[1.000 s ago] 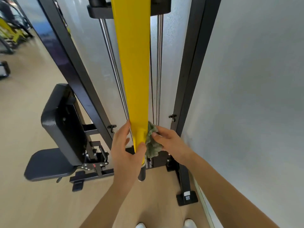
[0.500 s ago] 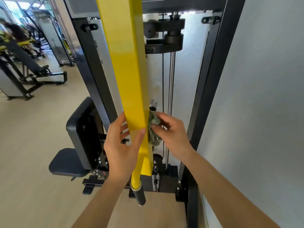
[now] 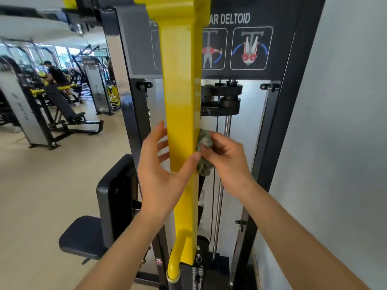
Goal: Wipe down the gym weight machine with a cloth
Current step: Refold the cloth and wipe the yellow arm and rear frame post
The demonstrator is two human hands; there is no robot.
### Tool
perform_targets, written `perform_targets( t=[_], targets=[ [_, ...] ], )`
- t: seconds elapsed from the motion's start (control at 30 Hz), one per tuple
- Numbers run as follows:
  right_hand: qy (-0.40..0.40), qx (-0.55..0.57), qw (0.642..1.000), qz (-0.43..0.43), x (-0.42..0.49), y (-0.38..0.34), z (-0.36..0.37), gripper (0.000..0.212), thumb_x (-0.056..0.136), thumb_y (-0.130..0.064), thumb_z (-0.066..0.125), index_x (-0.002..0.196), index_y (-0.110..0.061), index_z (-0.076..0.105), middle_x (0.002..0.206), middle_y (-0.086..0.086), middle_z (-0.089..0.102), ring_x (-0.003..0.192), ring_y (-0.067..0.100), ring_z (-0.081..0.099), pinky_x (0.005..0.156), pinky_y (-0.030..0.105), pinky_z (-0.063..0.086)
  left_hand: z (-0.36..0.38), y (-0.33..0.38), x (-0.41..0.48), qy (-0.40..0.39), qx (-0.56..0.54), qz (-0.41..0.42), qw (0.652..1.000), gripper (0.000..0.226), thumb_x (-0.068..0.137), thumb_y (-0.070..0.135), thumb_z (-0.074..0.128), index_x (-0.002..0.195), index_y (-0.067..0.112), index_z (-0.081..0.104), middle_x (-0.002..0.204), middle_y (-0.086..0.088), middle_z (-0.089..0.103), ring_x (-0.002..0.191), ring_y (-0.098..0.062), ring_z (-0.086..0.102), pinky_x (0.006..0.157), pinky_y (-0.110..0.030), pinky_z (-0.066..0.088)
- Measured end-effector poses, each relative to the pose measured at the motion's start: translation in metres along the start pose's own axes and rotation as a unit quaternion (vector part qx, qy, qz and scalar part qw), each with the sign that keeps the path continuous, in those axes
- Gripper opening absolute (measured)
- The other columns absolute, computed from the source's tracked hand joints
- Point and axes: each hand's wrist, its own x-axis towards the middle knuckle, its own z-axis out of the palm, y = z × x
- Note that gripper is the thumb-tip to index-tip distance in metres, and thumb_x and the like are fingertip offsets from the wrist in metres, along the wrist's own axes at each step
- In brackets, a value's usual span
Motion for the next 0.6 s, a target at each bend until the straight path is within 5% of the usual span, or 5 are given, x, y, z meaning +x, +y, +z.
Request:
perform_targets(
  t=[0.6],
  targets=[
    [0.045, 0.072, 0.992, -0.093, 0.078, -0.108, 0.018, 0.027, 0.097, -0.008, 0.062, 0.124, -0.006, 0.066, 0.116, 0.011, 0.073, 0.111, 0.026, 0.068, 0.097, 0.044, 0.055, 0.001, 0.021, 0.047, 0.02, 0.048, 0.056, 0.997, 0.069, 0.08, 0.048, 0.078, 0.139, 0.025, 0.051, 0.12, 0.009, 0.059, 0.104, -0.012, 0.064, 0.073, -0.036, 0.061]
  ],
)
